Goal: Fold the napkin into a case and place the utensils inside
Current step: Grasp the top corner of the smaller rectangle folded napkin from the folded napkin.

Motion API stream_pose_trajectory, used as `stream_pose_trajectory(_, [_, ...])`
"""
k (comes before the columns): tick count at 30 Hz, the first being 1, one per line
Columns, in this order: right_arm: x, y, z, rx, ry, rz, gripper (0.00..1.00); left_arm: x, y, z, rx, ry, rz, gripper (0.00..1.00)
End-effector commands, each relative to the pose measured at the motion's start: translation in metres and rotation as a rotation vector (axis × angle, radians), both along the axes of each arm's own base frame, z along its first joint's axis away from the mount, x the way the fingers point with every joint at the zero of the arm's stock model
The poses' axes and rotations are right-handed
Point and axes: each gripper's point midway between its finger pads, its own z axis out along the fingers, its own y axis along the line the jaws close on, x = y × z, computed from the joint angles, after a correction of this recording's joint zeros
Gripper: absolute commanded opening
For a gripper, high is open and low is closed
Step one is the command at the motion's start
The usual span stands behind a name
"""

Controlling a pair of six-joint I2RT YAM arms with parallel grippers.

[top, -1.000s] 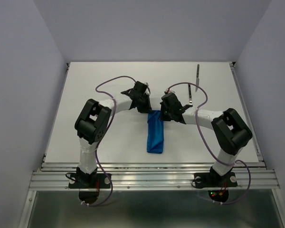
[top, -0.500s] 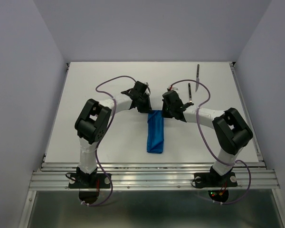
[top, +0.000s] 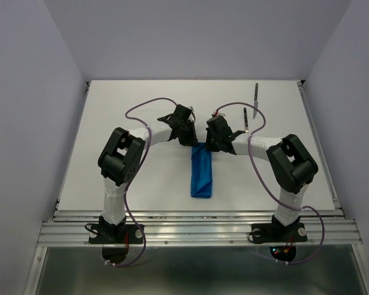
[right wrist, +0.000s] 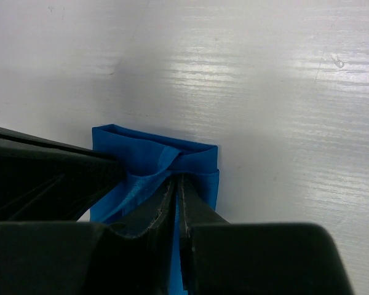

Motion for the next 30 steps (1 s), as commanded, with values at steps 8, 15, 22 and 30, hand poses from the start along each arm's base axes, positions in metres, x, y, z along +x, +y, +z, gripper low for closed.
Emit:
stream_pose_trajectory(8, [0.004,0.025,0.010,0.045,-0.026,0.055,0.10,0.007,-0.019,0.009,-0.038,-0.028,-0.050,0.20])
stream_pose_trajectory(15, [-0.005,0.039,0.006,0.059,-0.018,0.085,0.10,0.007,-0.021,0.010,-0.045,-0.028,-0.052,0.20])
stream_pose_trajectory(22, [-0.006,0.043,0.008,0.062,-0.024,0.089,0.10,0.006,-0.022,0.004,-0.040,-0.018,-0.052,0.20])
stream_pose_trajectory(30, [-0.006,0.041,0.021,0.066,-0.047,0.087,0.10,0.003,-0.018,-0.010,-0.020,0.005,-0.044,0.20])
